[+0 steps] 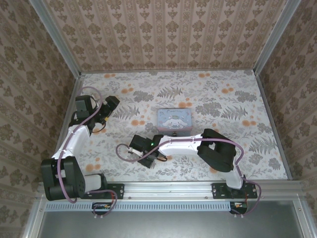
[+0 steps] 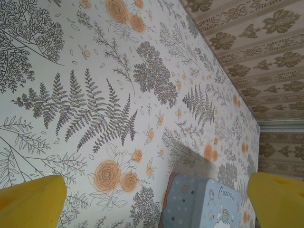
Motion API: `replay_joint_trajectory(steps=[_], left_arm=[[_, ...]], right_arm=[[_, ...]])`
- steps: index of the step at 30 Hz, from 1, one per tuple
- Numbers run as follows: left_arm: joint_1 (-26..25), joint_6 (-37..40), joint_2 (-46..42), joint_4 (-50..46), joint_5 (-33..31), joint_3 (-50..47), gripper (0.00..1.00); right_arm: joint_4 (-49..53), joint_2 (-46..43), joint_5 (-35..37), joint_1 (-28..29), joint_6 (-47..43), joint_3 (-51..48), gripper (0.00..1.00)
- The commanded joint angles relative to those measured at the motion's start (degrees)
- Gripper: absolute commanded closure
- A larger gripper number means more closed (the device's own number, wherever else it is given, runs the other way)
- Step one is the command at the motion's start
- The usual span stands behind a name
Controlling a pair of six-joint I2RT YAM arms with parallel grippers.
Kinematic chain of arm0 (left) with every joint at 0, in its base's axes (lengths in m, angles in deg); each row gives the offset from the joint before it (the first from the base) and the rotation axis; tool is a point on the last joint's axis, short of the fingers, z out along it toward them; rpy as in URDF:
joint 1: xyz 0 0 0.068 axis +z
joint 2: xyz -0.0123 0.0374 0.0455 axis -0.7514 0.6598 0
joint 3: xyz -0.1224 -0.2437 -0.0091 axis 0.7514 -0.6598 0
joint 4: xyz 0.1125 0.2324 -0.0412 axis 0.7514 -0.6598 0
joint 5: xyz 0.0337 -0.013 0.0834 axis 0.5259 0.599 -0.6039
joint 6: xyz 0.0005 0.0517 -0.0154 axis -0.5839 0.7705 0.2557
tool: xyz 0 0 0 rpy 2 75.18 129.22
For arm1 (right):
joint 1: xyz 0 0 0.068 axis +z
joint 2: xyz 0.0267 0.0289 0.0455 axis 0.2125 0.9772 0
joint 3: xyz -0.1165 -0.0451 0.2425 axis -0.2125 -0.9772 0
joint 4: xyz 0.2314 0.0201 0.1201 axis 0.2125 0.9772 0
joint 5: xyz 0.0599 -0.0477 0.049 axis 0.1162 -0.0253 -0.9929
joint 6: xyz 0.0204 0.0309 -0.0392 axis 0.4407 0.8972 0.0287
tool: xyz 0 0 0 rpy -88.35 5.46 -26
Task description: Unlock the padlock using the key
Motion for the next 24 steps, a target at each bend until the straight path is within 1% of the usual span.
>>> replay_joint_trajectory(steps=[1,7,16,21,24], left_arm=[[0.64,-0.89,-0.24,0.9,1.03,-0.41,0.0],[0.57,-0.87,-0.38,0.9,1.4,-0.59,0.0],[-1.0,0.18,0.36,1.17,2.51,-0.42,0.0],[-4.77,0.75,1.97,1.29,3.03,0.77,0.0],[-8.18,0.19,2.98,2.19,2.76,1.21,0.0]], right_arm=[[-0.1,4.32,-5.39,1.79,1.01,-3.4,1.0],[-2.29,0.52,-5.37,0.51,2.91,-4.91,1.0],[-9.02,-9.63,-7.26,-4.78,8.37,-10.69,1.0],[-13.2,-15.1,-9.35,-9.52,11.47,-14.26,1.0],[-18.07,-18.89,-11.75,-13.73,14.83,-17.64,1.0]])
